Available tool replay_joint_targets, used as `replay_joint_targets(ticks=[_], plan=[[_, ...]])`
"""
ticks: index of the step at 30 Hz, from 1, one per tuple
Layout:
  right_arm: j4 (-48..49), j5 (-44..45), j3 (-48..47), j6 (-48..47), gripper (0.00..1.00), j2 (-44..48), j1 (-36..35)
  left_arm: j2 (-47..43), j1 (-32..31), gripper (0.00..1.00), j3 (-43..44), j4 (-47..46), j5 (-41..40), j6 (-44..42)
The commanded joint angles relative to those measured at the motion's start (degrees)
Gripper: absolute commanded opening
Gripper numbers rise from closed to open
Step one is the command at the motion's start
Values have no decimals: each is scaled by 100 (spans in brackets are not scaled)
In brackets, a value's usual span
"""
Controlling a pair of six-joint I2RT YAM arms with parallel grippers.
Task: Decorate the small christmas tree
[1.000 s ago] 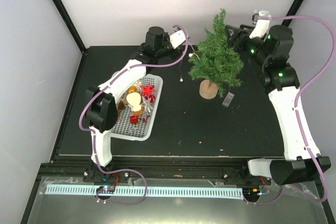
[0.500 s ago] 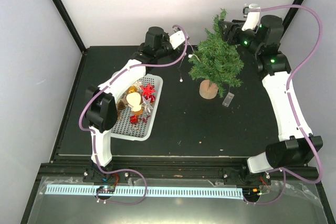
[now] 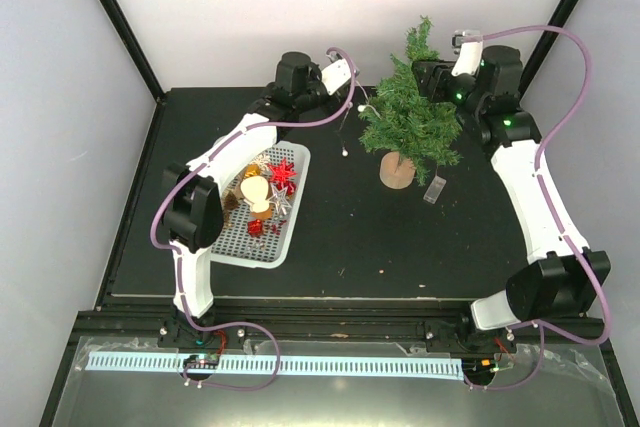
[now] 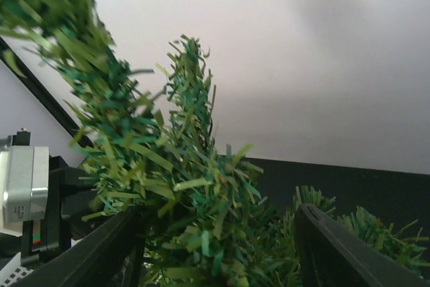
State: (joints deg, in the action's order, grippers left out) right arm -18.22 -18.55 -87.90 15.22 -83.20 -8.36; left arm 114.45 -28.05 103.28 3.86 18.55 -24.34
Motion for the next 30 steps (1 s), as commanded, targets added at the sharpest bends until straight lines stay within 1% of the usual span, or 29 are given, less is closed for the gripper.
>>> replay_joint_targets(ticks=[1, 3, 8, 10, 11, 15, 18, 27, 30], plan=[[252, -16, 82, -40, 61, 16, -23, -143, 51, 2, -10, -6, 156, 113], [295, -58, 71, -17, 58, -55, -25, -140, 61, 1, -10, -2, 165, 122], [416, -198, 39, -24, 56, -220, -24, -143, 73, 1, -20, 21, 197, 131], [437, -246, 28, -43, 53, -300, -25, -143, 80, 2, -34, 27, 210, 139], [460, -276, 36, -39, 50, -336, -24, -149, 81, 2, -36, 20, 218, 140], [565, -384, 158, 8, 30, -370, -24, -158, 96, 2, -45, 29, 237, 149], [709, -388, 327, 34, 20, -239, -25, -171, 105, 1, -53, 33, 250, 140], [727, -510, 427, 25, 1, 44, -31, -245, 133, 2, -69, 13, 247, 181], [746, -600, 449, 130, 1, 141, -35, -286, 143, 2, -75, -10, 237, 188]])
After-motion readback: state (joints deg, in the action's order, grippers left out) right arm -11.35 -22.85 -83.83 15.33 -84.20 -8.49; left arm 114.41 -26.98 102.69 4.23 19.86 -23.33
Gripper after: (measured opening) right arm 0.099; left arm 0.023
